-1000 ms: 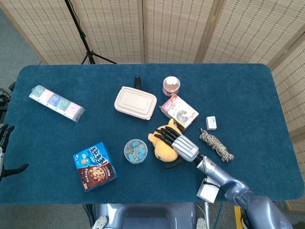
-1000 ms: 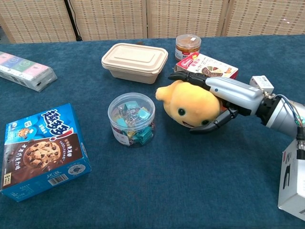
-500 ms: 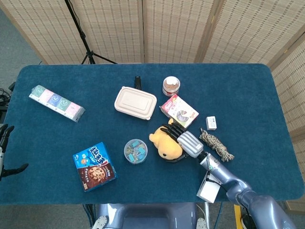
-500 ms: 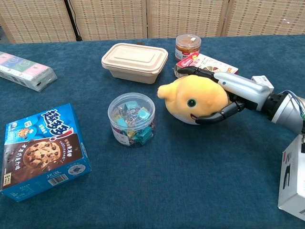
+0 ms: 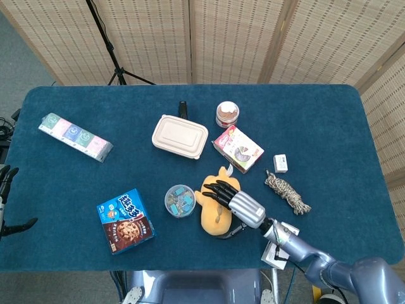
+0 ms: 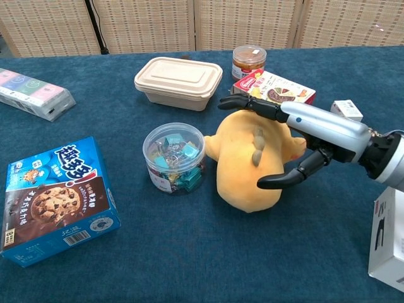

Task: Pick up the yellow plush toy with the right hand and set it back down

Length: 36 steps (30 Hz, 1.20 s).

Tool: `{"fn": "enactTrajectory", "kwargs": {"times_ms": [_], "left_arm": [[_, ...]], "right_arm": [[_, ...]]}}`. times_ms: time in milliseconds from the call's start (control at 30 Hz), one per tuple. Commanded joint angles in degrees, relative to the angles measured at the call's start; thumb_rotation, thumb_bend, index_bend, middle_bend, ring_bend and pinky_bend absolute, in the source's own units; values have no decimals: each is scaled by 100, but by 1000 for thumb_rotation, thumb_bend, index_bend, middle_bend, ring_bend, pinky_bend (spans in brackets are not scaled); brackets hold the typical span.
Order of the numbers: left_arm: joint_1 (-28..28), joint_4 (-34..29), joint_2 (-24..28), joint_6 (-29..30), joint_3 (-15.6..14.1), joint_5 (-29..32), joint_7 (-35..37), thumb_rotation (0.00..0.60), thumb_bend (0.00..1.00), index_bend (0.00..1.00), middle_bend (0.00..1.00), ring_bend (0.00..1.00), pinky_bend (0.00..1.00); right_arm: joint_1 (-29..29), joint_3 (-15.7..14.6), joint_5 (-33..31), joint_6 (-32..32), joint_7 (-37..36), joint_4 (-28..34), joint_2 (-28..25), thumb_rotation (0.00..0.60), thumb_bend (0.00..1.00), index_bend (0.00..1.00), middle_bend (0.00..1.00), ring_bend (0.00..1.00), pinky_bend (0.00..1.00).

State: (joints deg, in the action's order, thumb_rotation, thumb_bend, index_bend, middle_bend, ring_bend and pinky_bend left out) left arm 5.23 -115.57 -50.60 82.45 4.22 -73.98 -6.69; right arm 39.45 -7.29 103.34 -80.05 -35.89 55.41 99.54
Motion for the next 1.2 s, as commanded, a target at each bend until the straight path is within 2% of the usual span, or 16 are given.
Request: {"fn": "enactTrajectory", "kwargs": {"times_ms": [33, 300, 500, 633, 833, 1033, 1200], "left_arm": [[-5, 4, 4, 2, -9, -23, 10, 600, 0, 0, 0, 0, 0], [-22, 7, -4, 10, -52, -121, -9, 600, 0, 0, 0, 0, 0], [-67, -4, -14, 58, -96, -207, -3, 600, 0, 0, 0, 0, 0], [-102, -22, -50, 111, -137, -298, -44, 600, 0, 0, 0, 0, 0], [-172, -21, -231, 205, -284, -598, -287, 600, 0, 0, 0, 0, 0], [-248, 161, -410, 257, -368, -658, -402, 600, 0, 0, 0, 0, 0], [-296, 321, -522, 371, -383, -796, -441, 600, 0, 0, 0, 0, 0]], "right_arm": [[-28, 53, 24, -31, 528, 590, -369, 238, 0, 0, 0, 0, 0], [-274, 163, -19, -219, 1907, 1853, -1311, 239, 0, 0, 0, 0, 0], [-797, 150, -232, -580, 2796, 2742, -2212, 239, 0, 0, 0, 0, 0], [-1242, 99, -324, -967, 3261, 3095, -2675, 240, 0, 0, 0, 0, 0], [-1962, -21, -402, -1550, 3723, 3202, -3046, 253, 0, 0, 0, 0, 0], [-2600, -24, -414, -2138, 3922, 2974, -3101, 325, 0, 0, 0, 0, 0], [-2917, -33, -311, -2341, 4096, 2982, -3093, 361, 0, 0, 0, 0, 0]]}}
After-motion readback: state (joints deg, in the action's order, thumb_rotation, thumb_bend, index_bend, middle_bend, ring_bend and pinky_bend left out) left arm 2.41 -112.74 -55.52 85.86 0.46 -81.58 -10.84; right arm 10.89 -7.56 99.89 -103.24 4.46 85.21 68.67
